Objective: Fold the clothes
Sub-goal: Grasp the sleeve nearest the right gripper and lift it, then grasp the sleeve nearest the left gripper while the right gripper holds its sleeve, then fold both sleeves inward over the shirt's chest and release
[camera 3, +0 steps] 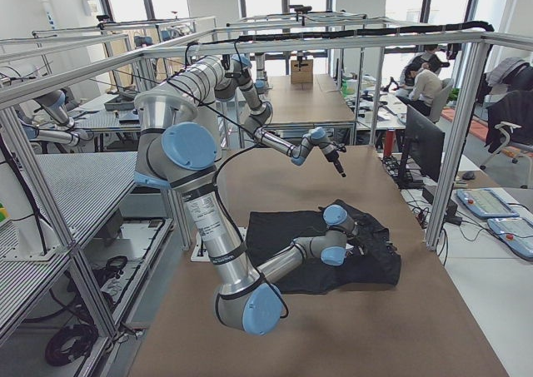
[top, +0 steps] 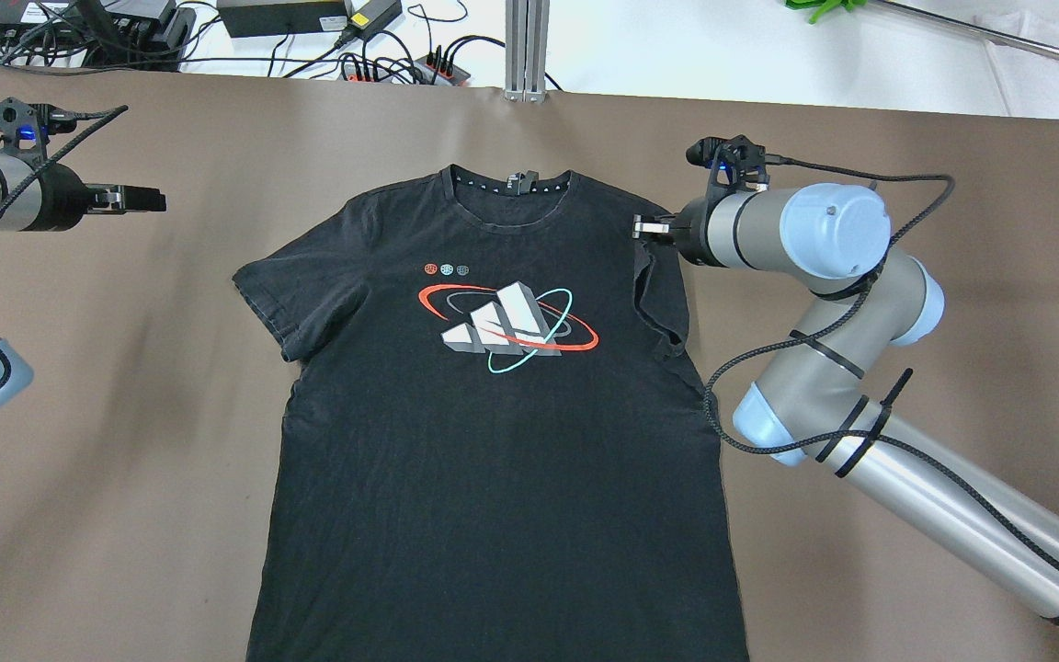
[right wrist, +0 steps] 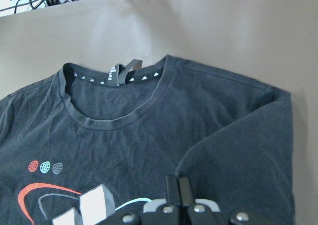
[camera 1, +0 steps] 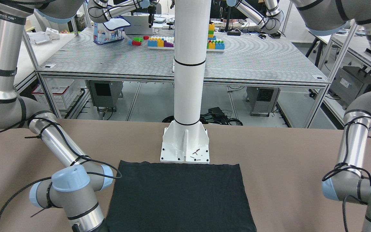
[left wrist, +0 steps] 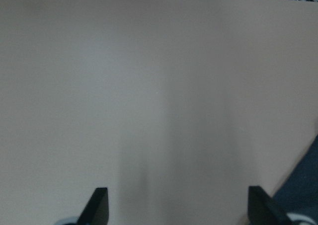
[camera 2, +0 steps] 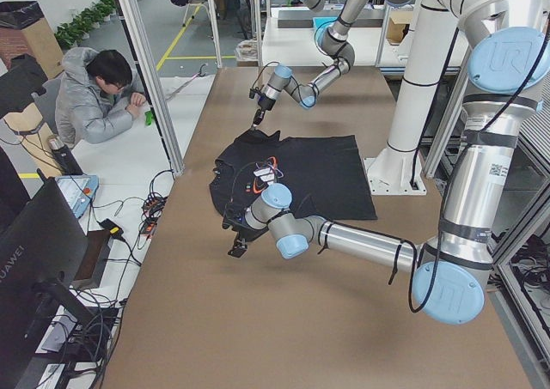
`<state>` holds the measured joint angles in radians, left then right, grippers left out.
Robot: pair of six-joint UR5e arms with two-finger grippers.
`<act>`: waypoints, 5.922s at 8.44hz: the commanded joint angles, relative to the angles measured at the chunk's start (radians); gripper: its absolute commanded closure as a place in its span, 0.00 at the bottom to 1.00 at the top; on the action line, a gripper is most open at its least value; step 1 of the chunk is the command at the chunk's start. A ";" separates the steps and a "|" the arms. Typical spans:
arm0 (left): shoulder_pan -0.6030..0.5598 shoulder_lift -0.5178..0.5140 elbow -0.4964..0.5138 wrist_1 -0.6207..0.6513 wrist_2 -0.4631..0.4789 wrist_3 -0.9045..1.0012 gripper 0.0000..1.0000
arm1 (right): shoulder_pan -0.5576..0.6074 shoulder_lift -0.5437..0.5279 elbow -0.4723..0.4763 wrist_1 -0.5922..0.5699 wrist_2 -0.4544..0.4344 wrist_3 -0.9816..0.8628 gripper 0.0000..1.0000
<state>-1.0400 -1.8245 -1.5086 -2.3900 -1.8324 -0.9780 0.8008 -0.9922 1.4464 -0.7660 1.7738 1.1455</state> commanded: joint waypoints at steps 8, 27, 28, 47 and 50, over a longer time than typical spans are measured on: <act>0.002 -0.001 0.007 0.000 0.013 -0.001 0.00 | -0.084 0.121 -0.113 0.002 -0.149 0.025 1.00; 0.271 -0.053 0.100 -0.123 0.261 -0.077 0.00 | -0.084 0.096 -0.064 0.004 -0.174 0.083 0.06; 0.279 -0.062 0.113 -0.121 0.262 -0.077 0.00 | -0.084 0.096 -0.064 0.002 -0.175 0.083 0.06; 0.305 -0.538 0.111 0.505 0.286 -0.252 1.00 | -0.084 0.009 0.009 0.010 -0.175 0.083 0.06; 0.310 -0.665 0.296 0.494 0.315 -0.280 1.00 | -0.084 0.007 0.006 0.007 -0.175 0.083 0.06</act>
<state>-0.7324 -2.4133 -1.3223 -1.8905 -1.5279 -1.2417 0.7164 -0.9814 1.4528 -0.7564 1.5984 1.2288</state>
